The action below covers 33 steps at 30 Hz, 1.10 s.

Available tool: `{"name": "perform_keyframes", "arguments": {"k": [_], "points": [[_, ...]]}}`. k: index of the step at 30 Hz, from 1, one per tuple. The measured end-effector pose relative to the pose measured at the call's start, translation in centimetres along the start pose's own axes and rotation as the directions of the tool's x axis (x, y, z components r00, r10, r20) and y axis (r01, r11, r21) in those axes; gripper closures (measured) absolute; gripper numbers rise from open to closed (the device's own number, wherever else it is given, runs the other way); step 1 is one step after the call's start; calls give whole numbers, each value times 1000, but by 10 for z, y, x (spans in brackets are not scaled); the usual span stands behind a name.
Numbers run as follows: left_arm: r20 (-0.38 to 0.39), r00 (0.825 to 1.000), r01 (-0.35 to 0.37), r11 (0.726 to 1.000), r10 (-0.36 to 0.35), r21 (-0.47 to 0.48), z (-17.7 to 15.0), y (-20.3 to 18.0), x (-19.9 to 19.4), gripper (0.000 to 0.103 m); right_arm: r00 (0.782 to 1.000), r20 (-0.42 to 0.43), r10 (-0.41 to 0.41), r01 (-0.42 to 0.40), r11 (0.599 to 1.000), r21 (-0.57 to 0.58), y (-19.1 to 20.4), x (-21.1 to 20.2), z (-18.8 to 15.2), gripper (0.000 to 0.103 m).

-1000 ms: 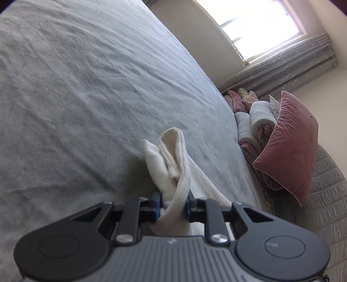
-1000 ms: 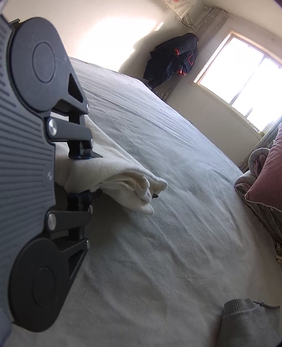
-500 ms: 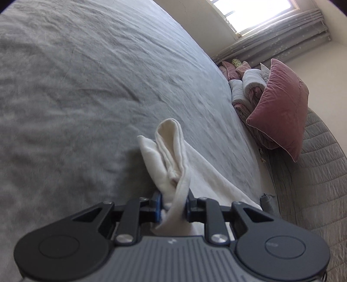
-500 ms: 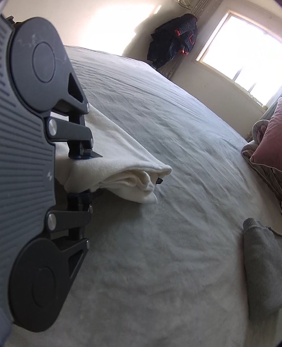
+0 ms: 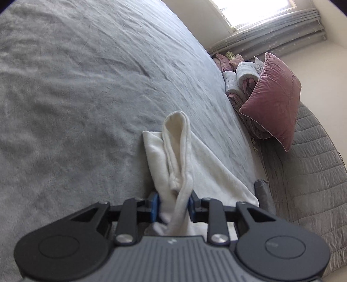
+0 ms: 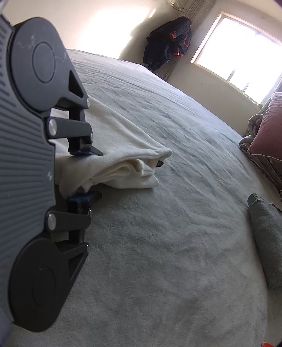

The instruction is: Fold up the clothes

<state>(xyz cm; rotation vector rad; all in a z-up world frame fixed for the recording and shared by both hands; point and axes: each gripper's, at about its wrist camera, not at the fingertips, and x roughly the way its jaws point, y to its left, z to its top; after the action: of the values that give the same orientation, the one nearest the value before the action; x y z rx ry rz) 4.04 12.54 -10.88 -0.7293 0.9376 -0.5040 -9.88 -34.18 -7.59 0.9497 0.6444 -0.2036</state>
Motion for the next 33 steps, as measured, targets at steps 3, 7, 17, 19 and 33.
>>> {"name": "perform_keyframes", "arguments": {"k": [3,7,17,19,33], "points": [[36,999,8,1000,-8,13,4,-3,2,65,998,60,-18,23,995,-97,15,-1,3,63],[70,998,-8,1000,9,-9,8,-3,10,65,985,171,-38,76,972,-222,31,0,3,61],[61,998,6,997,-2,-71,12,4,11,63,955,296,29,151,808,-569,78,20,-16,61],[61,998,22,995,-17,-95,13,10,12,64,959,279,52,138,776,-615,90,26,-24,61],[130,991,37,989,-18,-146,23,19,21,76,992,123,2,84,716,-693,137,91,-66,62]]}}
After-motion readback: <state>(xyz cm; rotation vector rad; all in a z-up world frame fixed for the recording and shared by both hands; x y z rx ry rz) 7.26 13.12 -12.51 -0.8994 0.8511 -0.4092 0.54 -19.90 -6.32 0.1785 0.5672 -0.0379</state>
